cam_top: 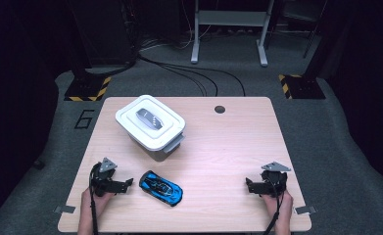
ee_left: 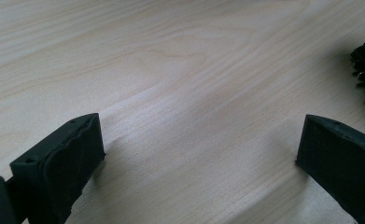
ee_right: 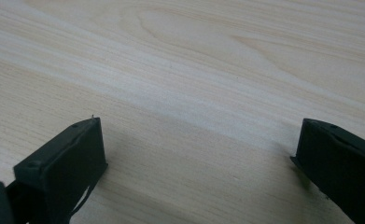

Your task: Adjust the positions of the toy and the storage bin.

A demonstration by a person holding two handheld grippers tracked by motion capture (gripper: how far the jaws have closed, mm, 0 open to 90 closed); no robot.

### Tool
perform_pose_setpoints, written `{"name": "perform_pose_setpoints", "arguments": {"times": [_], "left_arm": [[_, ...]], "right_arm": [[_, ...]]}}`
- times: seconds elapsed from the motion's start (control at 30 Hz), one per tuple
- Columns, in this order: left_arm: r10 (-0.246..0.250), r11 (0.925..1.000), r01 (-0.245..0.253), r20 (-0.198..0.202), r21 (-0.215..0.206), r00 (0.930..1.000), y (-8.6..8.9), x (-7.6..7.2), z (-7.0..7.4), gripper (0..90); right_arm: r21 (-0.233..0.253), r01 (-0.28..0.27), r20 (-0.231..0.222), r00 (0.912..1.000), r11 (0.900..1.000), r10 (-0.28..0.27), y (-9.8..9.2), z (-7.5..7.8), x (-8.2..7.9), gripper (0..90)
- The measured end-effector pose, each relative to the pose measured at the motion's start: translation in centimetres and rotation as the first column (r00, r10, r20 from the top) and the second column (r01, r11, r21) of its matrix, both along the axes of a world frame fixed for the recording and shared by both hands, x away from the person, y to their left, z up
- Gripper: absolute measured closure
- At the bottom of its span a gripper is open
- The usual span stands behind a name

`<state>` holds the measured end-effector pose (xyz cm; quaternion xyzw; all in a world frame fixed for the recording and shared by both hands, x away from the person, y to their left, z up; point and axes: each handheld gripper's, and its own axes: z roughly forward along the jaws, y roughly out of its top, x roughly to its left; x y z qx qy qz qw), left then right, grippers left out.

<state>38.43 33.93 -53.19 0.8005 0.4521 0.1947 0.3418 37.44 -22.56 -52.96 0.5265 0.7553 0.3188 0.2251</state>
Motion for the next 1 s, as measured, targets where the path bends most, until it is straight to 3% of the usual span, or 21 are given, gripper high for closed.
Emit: {"name": "perform_pose_setpoints", "arguments": {"times": [0.43,0.57,0.77,1.0], "left_arm": [[-0.004,1.0000,0.004,-0.013,0.004,0.9999,0.0,0.0,0.1,0.4],[0.037,0.9993,-0.037,0.000,0.000,0.9993,-0.3,-0.2,0.0,0.4],[0.034,0.9993,-0.034,-0.032,0.015,0.9989,0.0,-0.4,0.4,0.4],[0.021,0.9955,-0.018,0.032,-0.093,0.9992,0.5,-2.0,1.7,0.1]], "right_arm": [[0.000,-0.003,0.000,1.0000,1.000,0.003,0.0,0.0,0.0,1.7],[0.000,-0.008,0.005,1.0000,1.000,0.008,0.0,0.0,0.0,2.2],[0.000,-0.008,0.005,1.0000,1.000,0.008,0.0,0.0,0.0,2.2],[0.003,-0.005,0.002,1.0000,1.000,0.005,0.0,0.0,0.0,2.4]]}}
